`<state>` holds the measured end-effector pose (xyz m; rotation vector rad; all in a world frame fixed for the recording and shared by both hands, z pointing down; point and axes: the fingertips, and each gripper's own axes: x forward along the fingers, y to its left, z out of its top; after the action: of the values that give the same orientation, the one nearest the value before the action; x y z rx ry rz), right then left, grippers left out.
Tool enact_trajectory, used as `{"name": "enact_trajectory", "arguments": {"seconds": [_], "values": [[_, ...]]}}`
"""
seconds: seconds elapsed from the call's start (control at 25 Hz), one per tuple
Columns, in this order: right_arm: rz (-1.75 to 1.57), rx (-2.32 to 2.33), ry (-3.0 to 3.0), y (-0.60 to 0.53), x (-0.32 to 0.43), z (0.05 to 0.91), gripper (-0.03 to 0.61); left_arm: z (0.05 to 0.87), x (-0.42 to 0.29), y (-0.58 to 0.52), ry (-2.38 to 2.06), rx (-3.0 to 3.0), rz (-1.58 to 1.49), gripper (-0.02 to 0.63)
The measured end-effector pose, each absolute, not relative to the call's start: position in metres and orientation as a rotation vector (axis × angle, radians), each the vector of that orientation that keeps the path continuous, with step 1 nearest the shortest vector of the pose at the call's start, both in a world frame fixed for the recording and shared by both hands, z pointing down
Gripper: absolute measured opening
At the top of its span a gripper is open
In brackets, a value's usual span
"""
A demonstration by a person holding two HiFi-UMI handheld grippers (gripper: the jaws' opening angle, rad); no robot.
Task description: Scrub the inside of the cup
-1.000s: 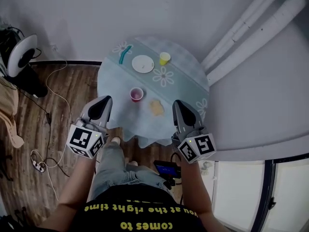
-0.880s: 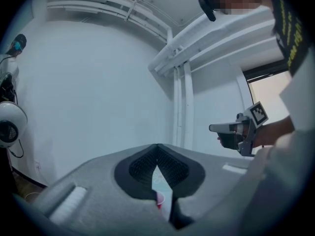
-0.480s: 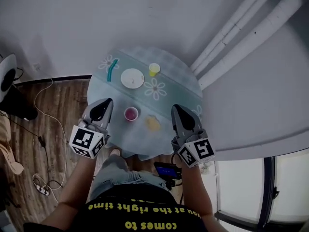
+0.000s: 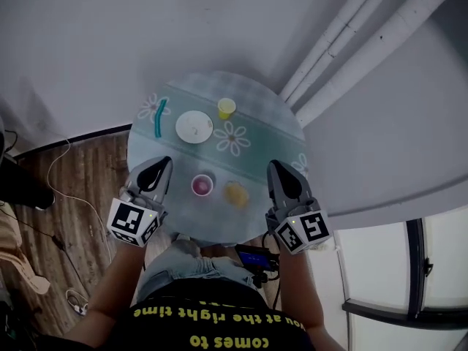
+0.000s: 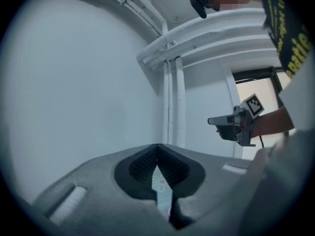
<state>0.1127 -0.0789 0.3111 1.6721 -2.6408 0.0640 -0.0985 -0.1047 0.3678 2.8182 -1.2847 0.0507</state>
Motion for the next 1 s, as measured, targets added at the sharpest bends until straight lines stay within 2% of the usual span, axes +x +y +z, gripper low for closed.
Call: {"name": "enact_trajectory", "arguments": {"seconds": [0.36,1.0], "values": [[0.119,1.76,-2.55,-0.087,0.112,0.33,0.006,0.371,-0.105,-0.134,-1.179,2.879,0.066,0.003],[0.215,1.554,-2.636,-0.094,0.122,0.372,0.006,0.383,-0.08,-0.13,-1.262,2.855,0.132,0.003]]}}
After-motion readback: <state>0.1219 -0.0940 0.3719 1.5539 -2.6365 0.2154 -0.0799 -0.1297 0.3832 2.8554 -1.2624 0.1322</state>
